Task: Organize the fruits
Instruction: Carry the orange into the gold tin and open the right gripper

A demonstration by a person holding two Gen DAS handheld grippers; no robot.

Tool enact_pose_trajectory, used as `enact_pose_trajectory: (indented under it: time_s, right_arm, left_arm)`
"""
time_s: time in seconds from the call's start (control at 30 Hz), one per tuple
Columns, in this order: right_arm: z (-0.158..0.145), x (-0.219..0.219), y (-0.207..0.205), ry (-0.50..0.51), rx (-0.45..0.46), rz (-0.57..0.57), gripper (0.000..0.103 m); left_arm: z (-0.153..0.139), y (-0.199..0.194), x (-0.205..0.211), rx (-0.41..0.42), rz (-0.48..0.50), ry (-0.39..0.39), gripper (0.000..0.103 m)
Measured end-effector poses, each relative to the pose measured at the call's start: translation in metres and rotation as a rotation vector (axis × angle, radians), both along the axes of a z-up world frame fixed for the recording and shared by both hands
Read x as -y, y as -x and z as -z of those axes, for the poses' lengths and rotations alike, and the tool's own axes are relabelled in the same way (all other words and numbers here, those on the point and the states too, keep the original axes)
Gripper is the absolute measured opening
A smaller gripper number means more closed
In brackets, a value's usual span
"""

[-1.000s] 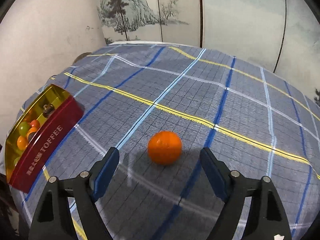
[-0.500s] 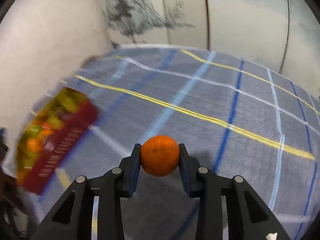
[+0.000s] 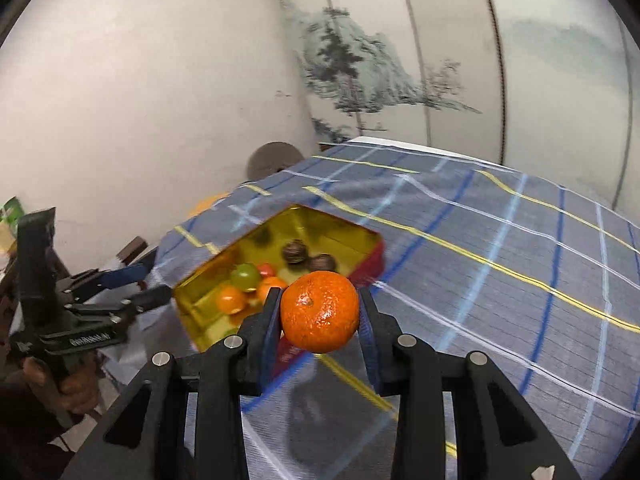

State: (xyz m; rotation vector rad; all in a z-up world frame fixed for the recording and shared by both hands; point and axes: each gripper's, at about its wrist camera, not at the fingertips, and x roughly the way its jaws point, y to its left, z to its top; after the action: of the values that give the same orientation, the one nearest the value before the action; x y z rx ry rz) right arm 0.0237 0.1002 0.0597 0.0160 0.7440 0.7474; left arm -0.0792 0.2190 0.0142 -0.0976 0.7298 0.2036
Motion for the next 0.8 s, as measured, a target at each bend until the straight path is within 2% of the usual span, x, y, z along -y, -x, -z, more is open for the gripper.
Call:
enact_pose_trajectory:
  time_s: [0.4, 0.8]
  right_arm:
    - [0.012, -0.058, 0.007, 0.017, -0.040, -0.093, 0.034]
    - [0.028, -0.089, 0.004, 0.036, -0.079, -0.128, 0.035]
  left_arm:
    - [0.012, 0.002, -0.017, -0.031, -0.025, 0.024, 0.071]
    - [0.023, 0.000, -0.022, -0.059, -0.037, 0.005, 0.071]
